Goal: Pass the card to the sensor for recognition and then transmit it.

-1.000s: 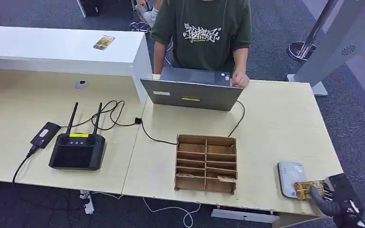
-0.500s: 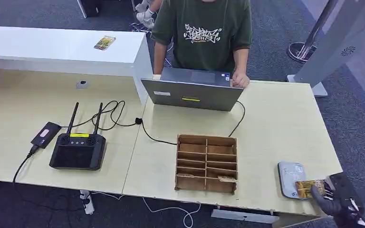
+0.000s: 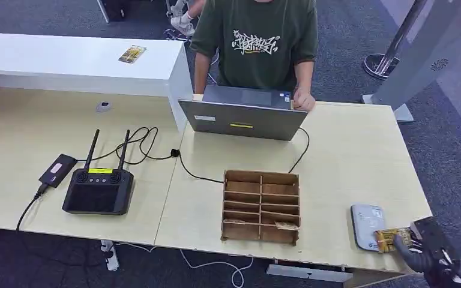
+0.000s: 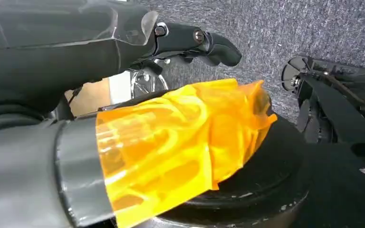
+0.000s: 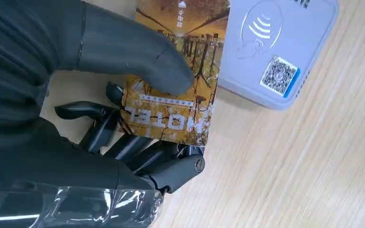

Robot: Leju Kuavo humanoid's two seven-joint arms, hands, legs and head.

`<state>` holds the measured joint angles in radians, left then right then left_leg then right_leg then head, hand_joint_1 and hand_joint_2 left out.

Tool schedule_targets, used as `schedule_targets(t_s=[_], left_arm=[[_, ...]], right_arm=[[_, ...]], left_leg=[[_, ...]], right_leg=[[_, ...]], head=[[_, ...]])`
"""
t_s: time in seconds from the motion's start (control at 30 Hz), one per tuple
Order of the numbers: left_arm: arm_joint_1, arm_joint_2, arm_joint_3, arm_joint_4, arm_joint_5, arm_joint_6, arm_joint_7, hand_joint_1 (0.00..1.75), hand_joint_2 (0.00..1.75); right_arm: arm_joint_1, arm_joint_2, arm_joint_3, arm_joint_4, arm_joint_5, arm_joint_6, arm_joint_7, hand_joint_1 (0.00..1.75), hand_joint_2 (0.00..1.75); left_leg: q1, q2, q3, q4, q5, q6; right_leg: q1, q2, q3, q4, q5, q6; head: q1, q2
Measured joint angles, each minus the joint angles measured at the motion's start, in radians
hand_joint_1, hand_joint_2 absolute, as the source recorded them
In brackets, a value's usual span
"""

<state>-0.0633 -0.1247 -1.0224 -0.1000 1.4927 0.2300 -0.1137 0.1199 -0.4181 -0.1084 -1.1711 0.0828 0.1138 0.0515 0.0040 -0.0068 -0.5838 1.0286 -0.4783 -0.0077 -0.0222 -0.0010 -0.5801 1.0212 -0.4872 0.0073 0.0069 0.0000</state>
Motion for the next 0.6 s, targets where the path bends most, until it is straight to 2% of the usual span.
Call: schedule_targets(t_s=[0.1,0.3,0.6], left_arm=[[0.001,-0.002,0.0,0.0,0.0,0.001,-0.002,0.0,0.0],[0.003,-0.003,0.0,0.0,0.0,0.003,-0.015,0.0,0.0],[0.005,-0.003,0.001,0.0,0.0,0.003,-0.026,0.0,0.0]], right_arm=[[0.006,0.004,0.005,-0.02,0.01,-0.041,-0.012,1.75,1.75],[0.026,0.021,0.005,-0.122,-0.01,-0.074,-0.051,1.75,1.75],[0.06,0.033,-0.018,-0.283,-0.15,0.015,-0.078,1.75,1.75]], left_leg=[[0.0,0.0,-0.001,0.0,0.0,0.0],[0.0,0.0,-0.001,0.0,0.0,0.0],[0.0,0.0,-0.001,0.0,0.0,0.0]], right_leg=[[0.0,0.0,0.0,0.0,0.0,0.0],[0.0,0.0,-0.001,0.0,0.0,0.0],[0.0,0.0,-0.002,0.001,-0.001,0.001]], head=[[0.0,0.0],[0.0,0.0],[0.0,0.0]])
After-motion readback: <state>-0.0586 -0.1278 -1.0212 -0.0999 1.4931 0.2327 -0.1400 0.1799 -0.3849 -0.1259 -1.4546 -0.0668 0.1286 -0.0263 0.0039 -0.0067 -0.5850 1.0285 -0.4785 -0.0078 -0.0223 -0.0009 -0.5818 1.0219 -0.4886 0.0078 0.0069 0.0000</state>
